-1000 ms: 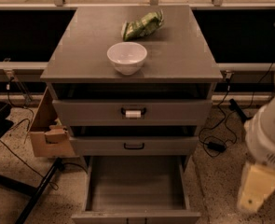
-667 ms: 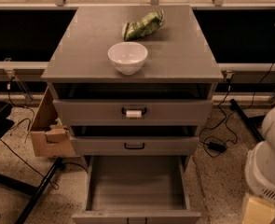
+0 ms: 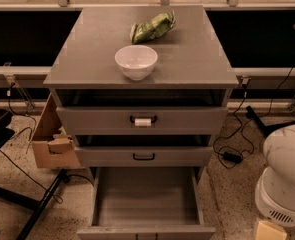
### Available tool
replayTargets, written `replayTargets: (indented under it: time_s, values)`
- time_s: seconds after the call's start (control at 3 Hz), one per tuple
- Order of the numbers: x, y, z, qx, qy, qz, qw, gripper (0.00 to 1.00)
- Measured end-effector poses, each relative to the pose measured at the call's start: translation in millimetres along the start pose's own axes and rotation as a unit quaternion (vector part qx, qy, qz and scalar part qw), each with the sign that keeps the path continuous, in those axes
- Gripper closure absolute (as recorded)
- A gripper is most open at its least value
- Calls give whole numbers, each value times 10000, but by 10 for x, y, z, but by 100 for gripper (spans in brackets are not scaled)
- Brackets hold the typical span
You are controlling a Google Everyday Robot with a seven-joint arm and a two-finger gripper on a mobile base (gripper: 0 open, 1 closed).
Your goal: Close bottom drawer
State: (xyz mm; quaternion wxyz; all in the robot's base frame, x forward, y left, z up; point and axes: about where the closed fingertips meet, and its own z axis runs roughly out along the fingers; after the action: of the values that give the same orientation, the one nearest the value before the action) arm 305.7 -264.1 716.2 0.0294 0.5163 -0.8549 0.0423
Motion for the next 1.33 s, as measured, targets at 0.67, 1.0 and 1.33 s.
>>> replayTargets:
  time_s: [0.67, 1.0, 1.33]
  values:
    - [-380, 194, 718, -445, -60, -209, 9988, 0]
    - [-752, 335, 1506, -668, -91, -364, 9971, 0]
    - [-1073, 319, 2147, -743, -212, -452, 9960, 0]
